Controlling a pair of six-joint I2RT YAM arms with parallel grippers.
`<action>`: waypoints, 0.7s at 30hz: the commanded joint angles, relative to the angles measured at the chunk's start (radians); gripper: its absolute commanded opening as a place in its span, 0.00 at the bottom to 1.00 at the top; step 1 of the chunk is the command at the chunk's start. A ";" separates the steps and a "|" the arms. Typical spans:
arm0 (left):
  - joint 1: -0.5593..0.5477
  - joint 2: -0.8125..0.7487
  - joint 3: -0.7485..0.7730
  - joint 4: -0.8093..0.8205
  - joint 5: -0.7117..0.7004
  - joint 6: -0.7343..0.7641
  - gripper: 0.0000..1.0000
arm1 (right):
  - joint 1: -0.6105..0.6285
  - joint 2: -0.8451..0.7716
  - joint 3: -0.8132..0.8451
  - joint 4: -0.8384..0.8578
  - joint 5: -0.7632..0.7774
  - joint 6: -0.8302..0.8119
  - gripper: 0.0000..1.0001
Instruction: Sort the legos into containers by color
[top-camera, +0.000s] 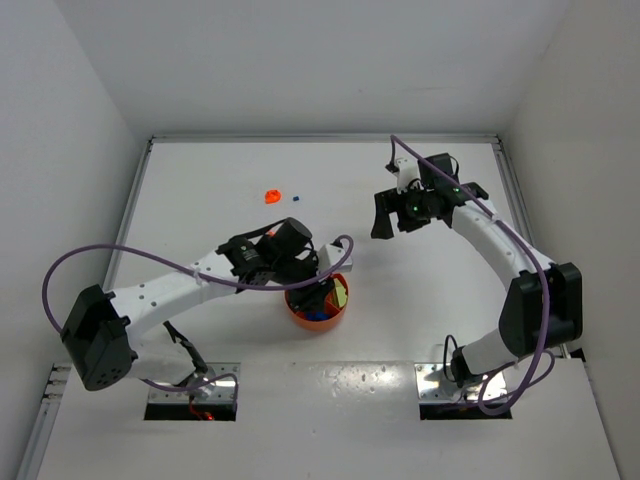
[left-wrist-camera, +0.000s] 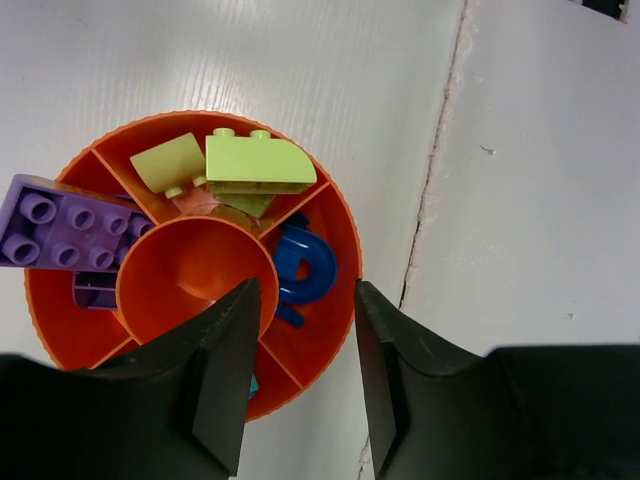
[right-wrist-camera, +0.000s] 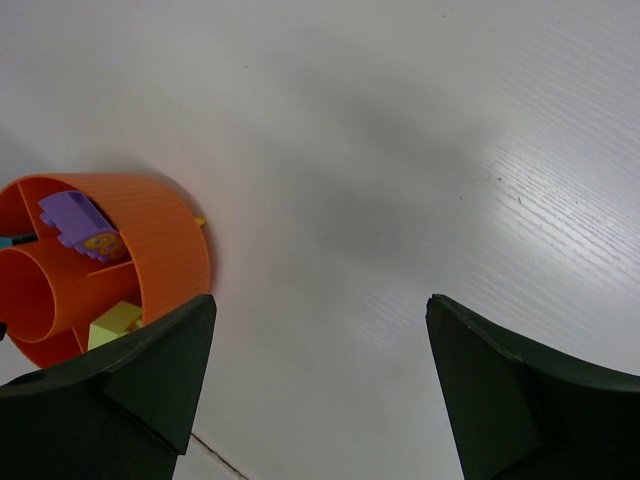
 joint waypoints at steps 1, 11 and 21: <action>0.000 -0.025 0.051 0.031 -0.026 -0.041 0.48 | 0.000 -0.032 -0.004 0.024 0.002 0.015 0.86; 0.297 0.163 0.379 0.042 -0.334 -0.258 0.43 | 0.000 -0.005 0.008 0.023 0.002 0.015 0.86; 0.400 0.589 0.640 -0.006 -0.296 -0.131 0.34 | 0.000 0.046 0.035 0.012 0.020 0.006 0.86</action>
